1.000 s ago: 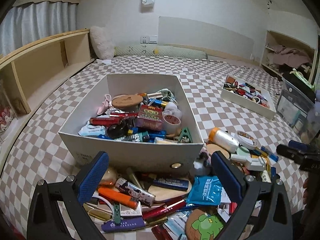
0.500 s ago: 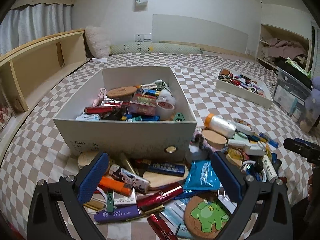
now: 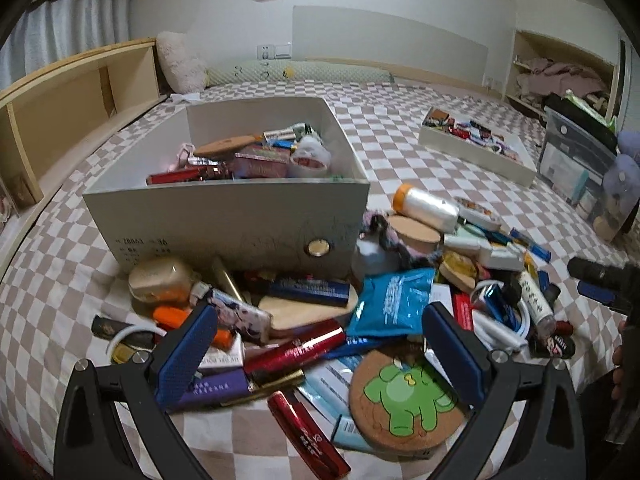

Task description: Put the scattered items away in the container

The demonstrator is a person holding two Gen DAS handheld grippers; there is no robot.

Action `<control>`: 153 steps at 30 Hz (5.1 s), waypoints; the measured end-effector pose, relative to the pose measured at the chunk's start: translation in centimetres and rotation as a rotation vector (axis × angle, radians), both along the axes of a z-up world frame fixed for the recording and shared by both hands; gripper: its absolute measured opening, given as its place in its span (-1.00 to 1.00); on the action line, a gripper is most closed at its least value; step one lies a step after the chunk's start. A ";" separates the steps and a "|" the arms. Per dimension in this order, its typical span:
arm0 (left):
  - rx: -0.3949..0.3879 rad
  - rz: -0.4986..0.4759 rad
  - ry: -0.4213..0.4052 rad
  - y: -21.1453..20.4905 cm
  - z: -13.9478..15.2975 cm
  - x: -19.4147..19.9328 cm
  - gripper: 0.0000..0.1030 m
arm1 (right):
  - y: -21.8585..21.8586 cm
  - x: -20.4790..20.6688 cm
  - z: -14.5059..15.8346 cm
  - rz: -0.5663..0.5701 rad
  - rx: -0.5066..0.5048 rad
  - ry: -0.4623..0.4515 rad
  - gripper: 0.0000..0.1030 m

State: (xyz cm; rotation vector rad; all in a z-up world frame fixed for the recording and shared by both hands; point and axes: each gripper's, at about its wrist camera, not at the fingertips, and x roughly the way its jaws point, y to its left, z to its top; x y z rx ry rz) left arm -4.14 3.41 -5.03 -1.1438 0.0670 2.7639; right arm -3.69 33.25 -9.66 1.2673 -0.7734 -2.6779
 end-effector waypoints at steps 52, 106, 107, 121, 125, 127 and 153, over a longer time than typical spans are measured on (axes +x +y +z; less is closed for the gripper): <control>0.054 0.577 -0.216 -13.9 -5.5 -2.9 0.32 | 8.3 1.3 -4.4 -0.355 -0.313 -0.124 1.00; 0.162 0.584 -0.210 -15.7 -5.1 -2.0 -0.06 | -1.5 2.0 -4.2 -0.147 0.111 -0.296 0.60; 0.181 0.582 -0.208 -15.9 -5.1 -1.9 -0.14 | -1.4 2.1 -4.1 -0.149 0.103 -0.294 0.60; 0.219 0.741 -0.138 -20.7 -3.8 -1.9 -0.44 | 1.0 0.7 -4.7 -0.195 -0.060 -0.273 0.60; 0.172 0.808 -0.120 -21.8 -3.5 -1.7 -0.44 | 2.5 1.0 -4.0 -0.225 -0.046 -0.264 0.59; 0.193 0.820 -0.131 -22.5 -3.9 -2.0 -0.44 | 3.1 0.9 -3.6 -0.231 -0.015 -0.260 0.59; 0.060 0.502 -0.127 -12.6 -3.3 -1.3 0.64 | -2.1 1.8 -4.9 -0.125 0.165 -0.370 0.93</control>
